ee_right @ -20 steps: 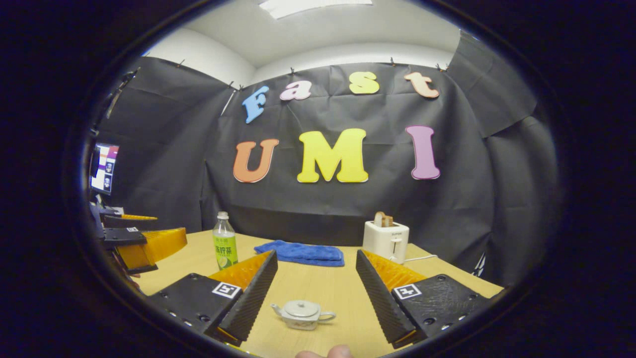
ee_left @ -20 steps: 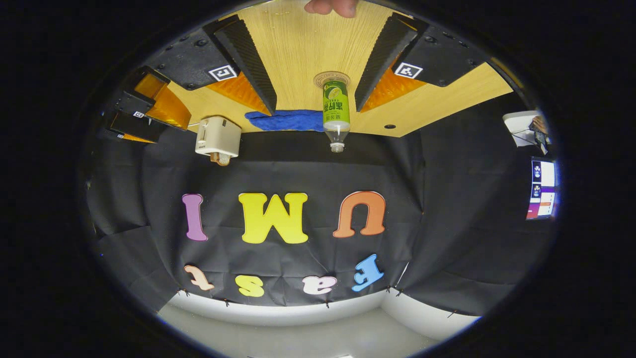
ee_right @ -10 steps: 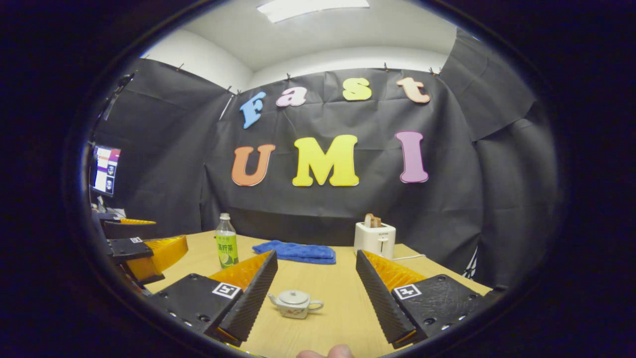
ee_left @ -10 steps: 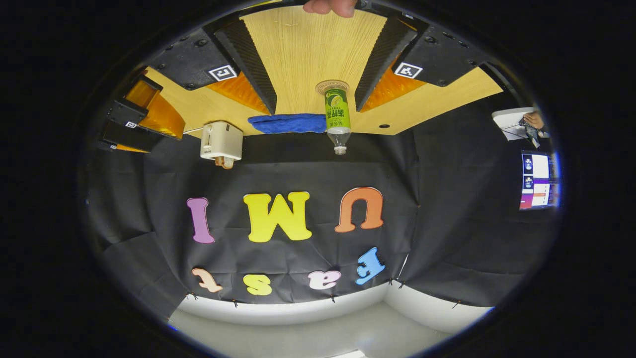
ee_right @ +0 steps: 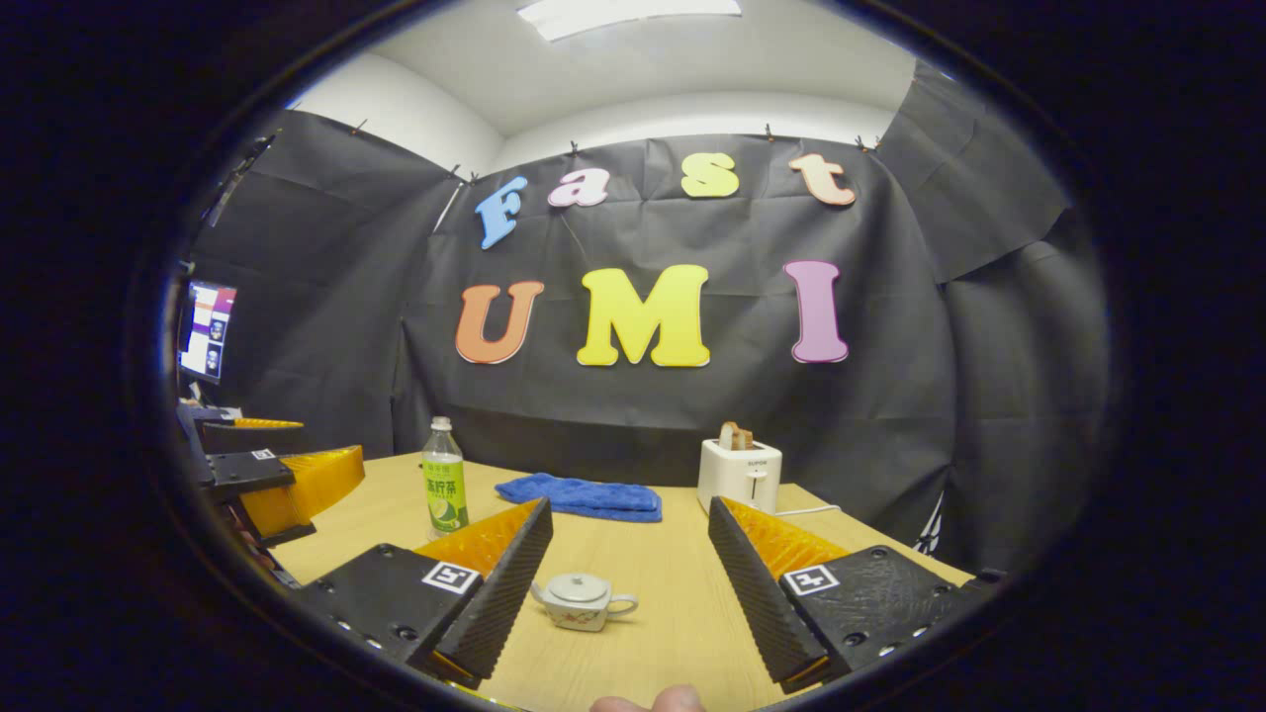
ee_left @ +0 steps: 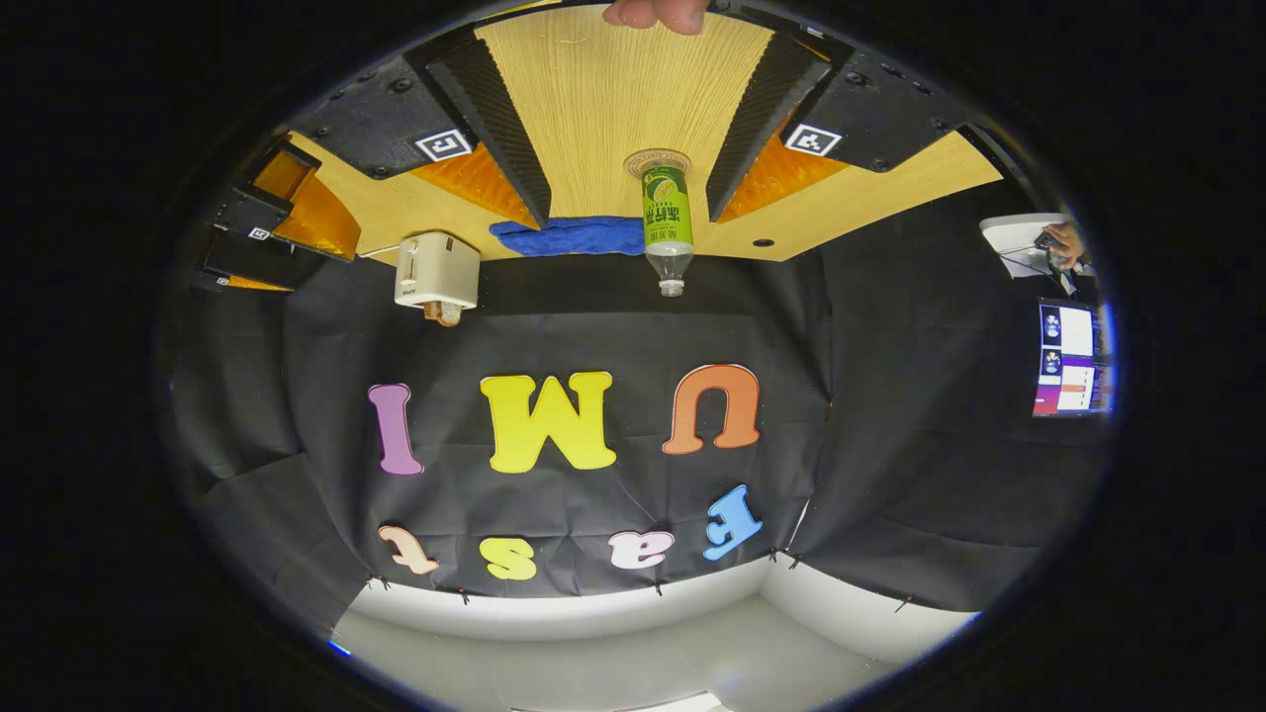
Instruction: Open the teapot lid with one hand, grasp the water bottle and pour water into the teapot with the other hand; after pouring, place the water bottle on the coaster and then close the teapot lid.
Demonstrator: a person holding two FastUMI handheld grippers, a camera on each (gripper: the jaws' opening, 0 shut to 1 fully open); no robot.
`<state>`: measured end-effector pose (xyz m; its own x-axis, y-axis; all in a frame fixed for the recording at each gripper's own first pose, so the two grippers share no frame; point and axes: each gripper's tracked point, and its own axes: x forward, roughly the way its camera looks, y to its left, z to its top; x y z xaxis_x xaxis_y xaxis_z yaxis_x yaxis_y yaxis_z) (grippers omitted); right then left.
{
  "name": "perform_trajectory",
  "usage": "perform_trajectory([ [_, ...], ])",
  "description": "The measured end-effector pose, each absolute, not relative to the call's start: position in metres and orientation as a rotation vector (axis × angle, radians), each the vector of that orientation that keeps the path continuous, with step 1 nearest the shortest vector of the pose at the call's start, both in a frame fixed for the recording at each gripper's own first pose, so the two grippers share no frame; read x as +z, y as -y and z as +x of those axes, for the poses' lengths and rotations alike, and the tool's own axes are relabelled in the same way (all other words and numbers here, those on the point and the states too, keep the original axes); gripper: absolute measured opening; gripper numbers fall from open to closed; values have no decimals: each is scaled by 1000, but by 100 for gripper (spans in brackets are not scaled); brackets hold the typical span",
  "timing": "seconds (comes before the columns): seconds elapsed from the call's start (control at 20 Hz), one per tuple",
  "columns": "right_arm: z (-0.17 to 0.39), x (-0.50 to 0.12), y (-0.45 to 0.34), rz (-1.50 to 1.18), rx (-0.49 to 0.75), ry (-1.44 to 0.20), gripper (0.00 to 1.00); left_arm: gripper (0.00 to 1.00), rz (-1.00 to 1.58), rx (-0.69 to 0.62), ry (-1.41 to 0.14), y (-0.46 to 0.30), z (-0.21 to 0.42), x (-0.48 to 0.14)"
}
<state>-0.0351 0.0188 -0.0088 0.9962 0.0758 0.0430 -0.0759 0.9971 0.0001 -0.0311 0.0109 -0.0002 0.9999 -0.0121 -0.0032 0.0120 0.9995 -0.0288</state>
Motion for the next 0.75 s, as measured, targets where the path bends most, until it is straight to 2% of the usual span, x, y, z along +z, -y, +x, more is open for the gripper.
perform_trajectory([
  [0.75,-36,-2,-43,-16,88,77,95,98,-33,-27,-10,-16,-30,-1],
])
